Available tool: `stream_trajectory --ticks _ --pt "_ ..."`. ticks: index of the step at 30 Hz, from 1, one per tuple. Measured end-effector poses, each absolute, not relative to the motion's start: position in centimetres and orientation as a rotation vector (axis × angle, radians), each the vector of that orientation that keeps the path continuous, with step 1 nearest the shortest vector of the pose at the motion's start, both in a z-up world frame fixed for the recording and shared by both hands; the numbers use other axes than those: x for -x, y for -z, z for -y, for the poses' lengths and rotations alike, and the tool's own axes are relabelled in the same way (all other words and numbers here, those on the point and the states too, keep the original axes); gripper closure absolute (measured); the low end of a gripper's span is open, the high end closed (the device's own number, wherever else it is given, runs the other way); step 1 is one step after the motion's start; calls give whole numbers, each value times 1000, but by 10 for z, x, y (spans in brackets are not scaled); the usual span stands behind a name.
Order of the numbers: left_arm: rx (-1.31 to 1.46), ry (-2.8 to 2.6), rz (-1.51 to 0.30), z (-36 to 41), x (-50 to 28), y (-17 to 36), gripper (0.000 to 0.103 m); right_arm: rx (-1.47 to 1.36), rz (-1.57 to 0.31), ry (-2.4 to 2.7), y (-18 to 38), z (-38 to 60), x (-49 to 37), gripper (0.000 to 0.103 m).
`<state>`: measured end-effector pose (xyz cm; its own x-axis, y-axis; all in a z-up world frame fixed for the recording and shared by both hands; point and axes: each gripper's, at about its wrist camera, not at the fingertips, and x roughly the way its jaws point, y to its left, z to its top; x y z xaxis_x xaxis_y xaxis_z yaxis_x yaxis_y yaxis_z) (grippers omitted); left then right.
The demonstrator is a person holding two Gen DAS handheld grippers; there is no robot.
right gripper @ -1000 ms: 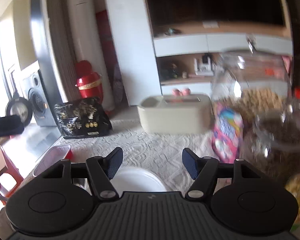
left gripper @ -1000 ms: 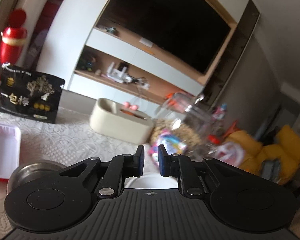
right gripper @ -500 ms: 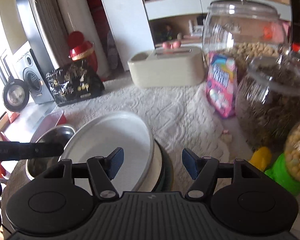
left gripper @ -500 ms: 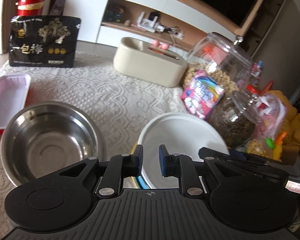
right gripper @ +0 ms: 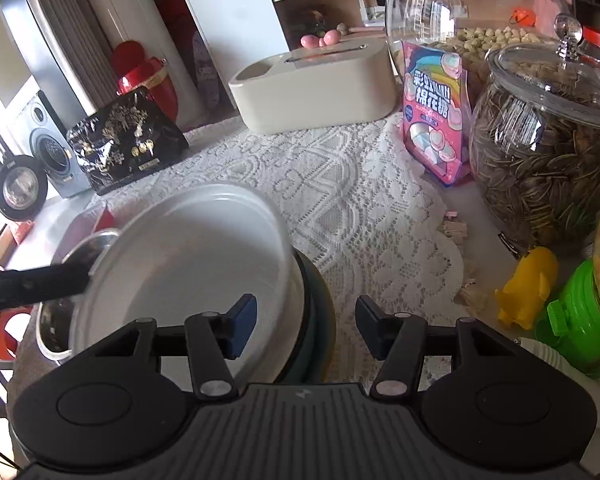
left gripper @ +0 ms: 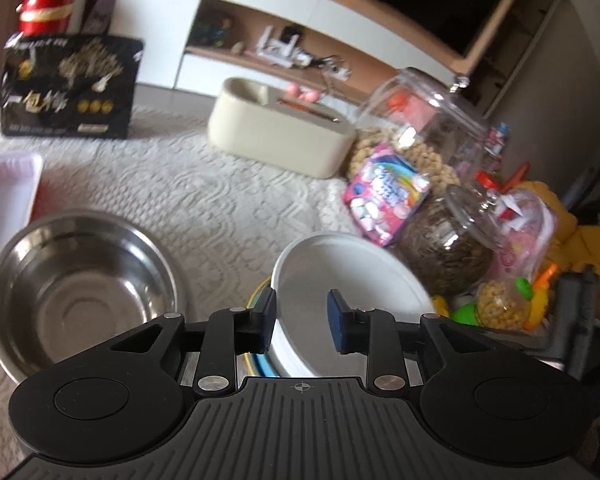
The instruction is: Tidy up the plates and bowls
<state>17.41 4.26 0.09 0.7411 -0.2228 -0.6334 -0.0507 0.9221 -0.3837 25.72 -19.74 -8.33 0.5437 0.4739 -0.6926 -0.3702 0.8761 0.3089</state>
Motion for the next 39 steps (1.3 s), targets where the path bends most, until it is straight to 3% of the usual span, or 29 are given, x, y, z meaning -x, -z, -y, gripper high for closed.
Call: stream_trajectory --ticks 6,22,30,39 --pt "261 -15 -774 -34 -180 7 71 -118 -878 -492 88 195 -260 47" --pt "324 -22 -913 -40 -205 40 64 -145 -892 -539 90 193 -260 47" --pt "372 27 -992 -34 -218 60 68 -150 -941 -565 97 187 -263 47" --pt "327 15 -1003 -22 -223 58 63 -224 -1023 -571 110 191 -274 52"
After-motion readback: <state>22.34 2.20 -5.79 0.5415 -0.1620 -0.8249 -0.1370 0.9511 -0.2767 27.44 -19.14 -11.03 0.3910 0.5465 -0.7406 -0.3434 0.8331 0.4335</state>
